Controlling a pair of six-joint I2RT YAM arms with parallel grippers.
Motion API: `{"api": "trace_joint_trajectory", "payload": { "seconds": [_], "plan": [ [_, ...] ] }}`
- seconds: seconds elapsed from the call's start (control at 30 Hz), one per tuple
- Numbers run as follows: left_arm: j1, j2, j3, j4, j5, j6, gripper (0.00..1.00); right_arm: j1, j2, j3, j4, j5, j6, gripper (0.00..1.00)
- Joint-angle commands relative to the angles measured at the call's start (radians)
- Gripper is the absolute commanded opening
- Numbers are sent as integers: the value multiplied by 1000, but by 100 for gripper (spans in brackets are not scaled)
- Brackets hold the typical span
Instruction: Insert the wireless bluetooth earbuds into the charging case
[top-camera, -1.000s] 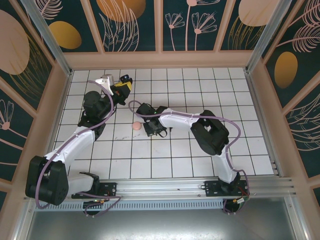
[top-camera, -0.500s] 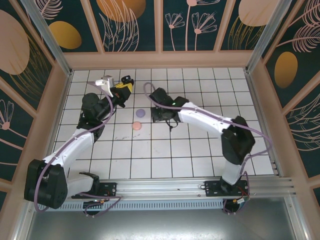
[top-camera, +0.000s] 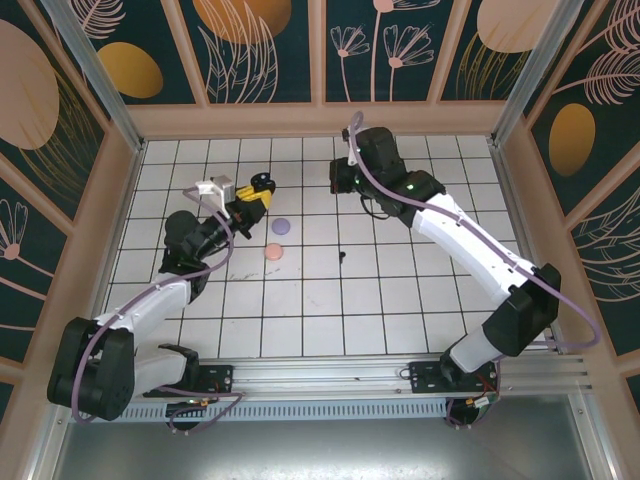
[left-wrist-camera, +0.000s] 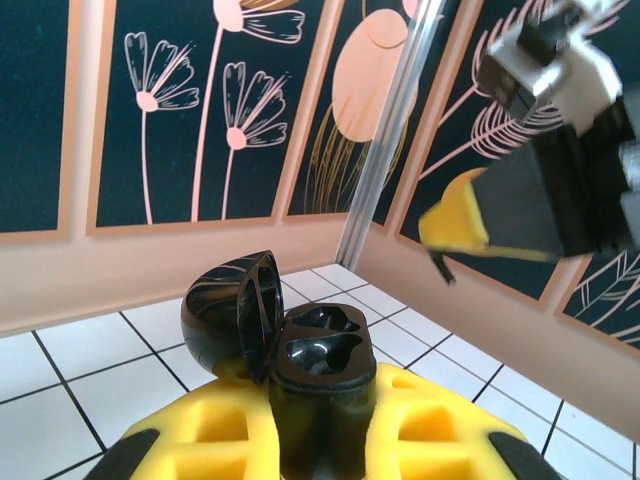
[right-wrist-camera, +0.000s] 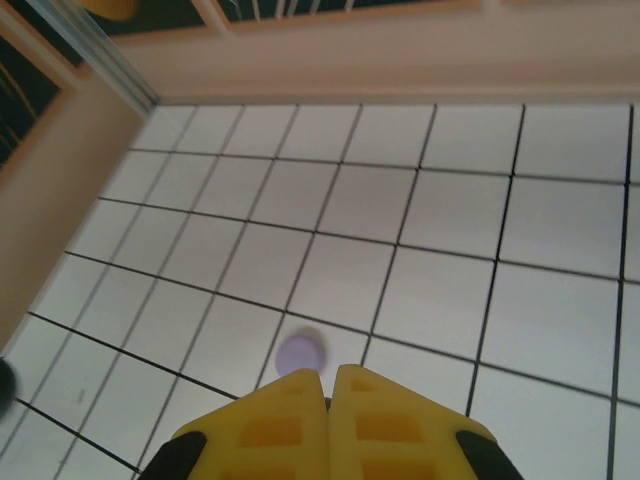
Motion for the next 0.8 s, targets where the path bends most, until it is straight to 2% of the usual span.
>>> {"api": "trace_joint_trajectory", "payload": {
  "seconds": [0.0,0.23,0.47,0.77],
  "plan": [
    [-26,-2,-33,141,26,78,0,-5,-53,47,83,-54,-47,1],
    [-125,93,-28,183,-9,220,0,-7,-101,10,175,-100,-60,1],
    [-161,226,31,338,-3,206,0,-8,-169,-100,303,-119,-72,2],
    [-184,324,158,398,40,207,0,-11,-214,-224,506,-202,-117,2]
  ]
}}
